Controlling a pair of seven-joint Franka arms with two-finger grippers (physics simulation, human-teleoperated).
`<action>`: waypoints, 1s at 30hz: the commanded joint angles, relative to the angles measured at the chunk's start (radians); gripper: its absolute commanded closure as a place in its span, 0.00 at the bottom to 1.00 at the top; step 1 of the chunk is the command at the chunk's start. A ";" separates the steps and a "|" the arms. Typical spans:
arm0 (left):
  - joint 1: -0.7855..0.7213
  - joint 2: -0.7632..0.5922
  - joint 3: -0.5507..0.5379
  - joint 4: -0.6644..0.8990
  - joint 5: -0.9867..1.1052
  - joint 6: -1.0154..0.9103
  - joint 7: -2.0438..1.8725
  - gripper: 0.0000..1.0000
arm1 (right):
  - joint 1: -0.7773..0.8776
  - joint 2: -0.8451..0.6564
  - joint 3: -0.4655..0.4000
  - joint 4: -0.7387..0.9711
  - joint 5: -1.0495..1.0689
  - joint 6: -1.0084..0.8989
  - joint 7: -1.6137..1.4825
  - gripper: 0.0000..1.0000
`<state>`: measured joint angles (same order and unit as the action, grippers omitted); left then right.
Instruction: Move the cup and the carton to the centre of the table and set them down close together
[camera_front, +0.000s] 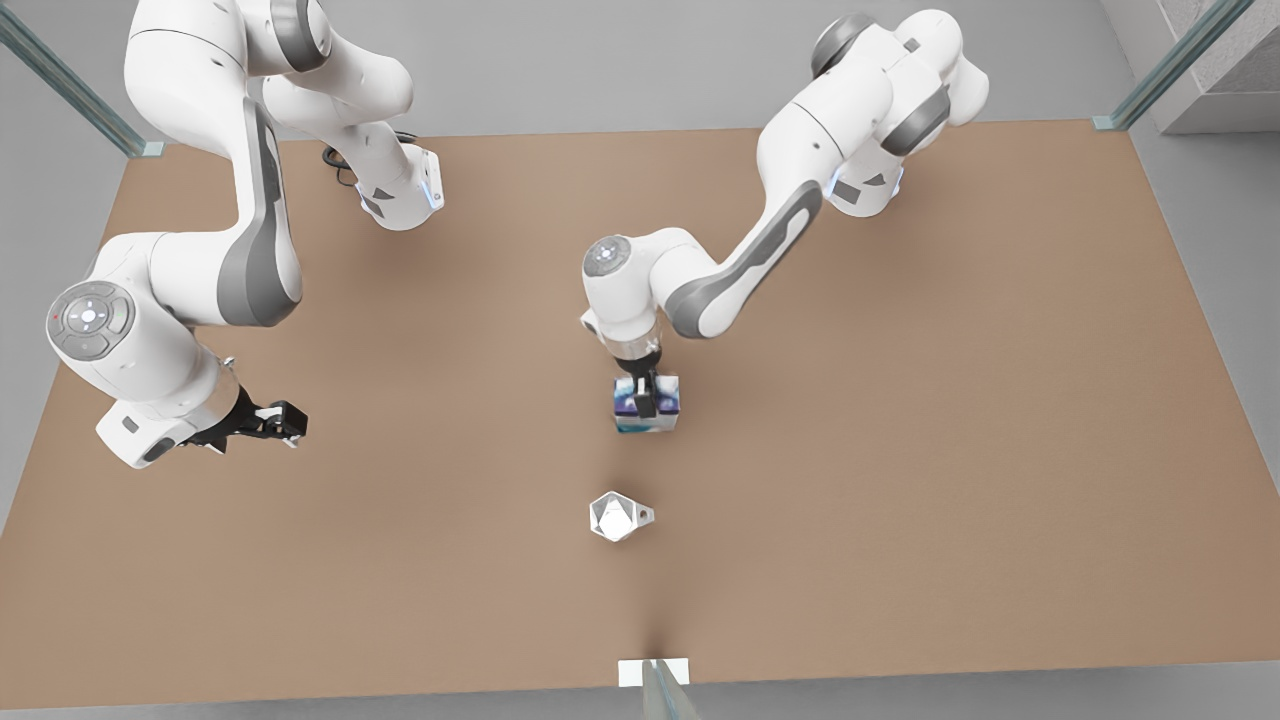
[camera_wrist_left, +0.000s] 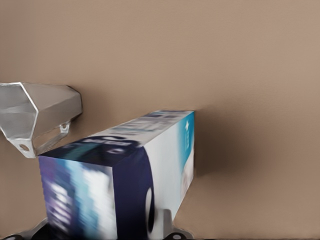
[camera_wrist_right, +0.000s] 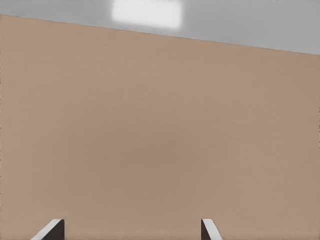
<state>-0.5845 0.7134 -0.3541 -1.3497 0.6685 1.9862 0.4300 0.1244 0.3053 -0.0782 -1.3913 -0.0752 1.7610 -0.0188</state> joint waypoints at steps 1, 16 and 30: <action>0.000 0.000 -0.002 0.000 0.151 -0.004 -0.004 0.00 | 0.000 0.000 0.000 0.002 0.002 0.000 0.000 0.00; 0.002 -0.009 -0.009 -0.003 0.108 -0.076 -0.014 0.00 | 0.003 0.001 0.000 0.002 0.002 0.012 0.000 0.00; 0.310 -0.212 -0.008 0.098 -0.262 -0.300 -0.069 0.00 | 0.000 0.001 0.000 0.002 0.008 0.012 0.000 0.00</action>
<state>-0.2381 0.4929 -0.3618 -1.2524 0.5197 1.6831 0.3209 0.1242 0.3069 -0.0782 -1.3898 -0.0675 1.7735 -0.0184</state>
